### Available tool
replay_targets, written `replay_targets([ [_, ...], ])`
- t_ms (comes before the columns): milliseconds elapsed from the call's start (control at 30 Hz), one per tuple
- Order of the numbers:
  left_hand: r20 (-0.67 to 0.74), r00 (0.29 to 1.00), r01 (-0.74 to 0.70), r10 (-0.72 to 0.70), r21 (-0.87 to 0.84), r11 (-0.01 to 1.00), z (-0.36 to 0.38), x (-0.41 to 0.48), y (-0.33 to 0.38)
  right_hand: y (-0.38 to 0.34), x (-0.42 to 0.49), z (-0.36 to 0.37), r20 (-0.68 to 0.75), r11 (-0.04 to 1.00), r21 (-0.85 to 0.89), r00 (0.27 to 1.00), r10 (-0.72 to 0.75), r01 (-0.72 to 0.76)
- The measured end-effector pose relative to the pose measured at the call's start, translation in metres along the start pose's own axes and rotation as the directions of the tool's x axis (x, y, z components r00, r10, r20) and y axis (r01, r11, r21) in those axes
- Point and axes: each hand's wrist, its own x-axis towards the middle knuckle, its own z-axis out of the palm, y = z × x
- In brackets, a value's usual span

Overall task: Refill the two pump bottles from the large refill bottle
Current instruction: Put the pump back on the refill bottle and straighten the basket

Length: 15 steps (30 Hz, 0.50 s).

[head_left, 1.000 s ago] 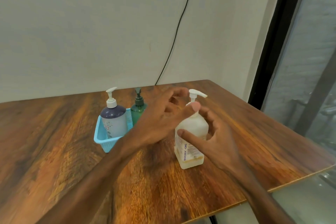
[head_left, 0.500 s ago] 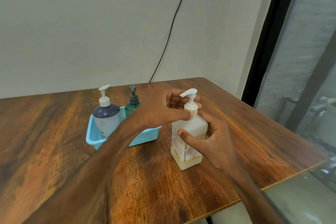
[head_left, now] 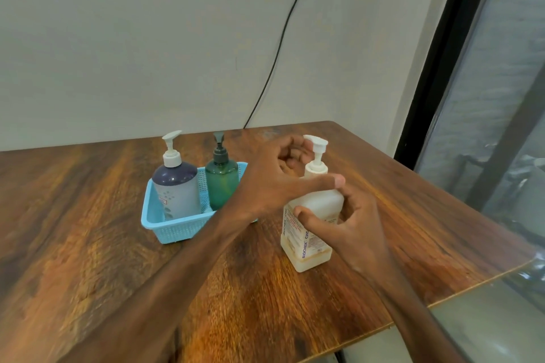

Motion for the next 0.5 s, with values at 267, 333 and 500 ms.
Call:
replay_targets([
  [267, 0.082, 0.996, 0.021, -0.019, -0.026, 0.999, -0.0118, -0.0028, -0.0026, -0.0009, 0.0004, 0.0, 0.048, 0.999, 0.047, 0.999, -0.016, 0.014],
  [333, 0.131, 0.991, 0.036, -0.031, -0.033, 0.999, -0.0121, -0.0023, -0.0033, -0.001, 0.0002, 0.0007, 0.051, 0.997, 0.08, 0.999, -0.01, 0.005],
  [500, 0.193, 0.981, 0.002, 0.02, -0.109, 0.994, -0.0048, -0.009, 0.0007, -0.0003, -0.0009, 0.0012, 0.023, 0.997, 0.071, 1.0, -0.015, 0.013],
])
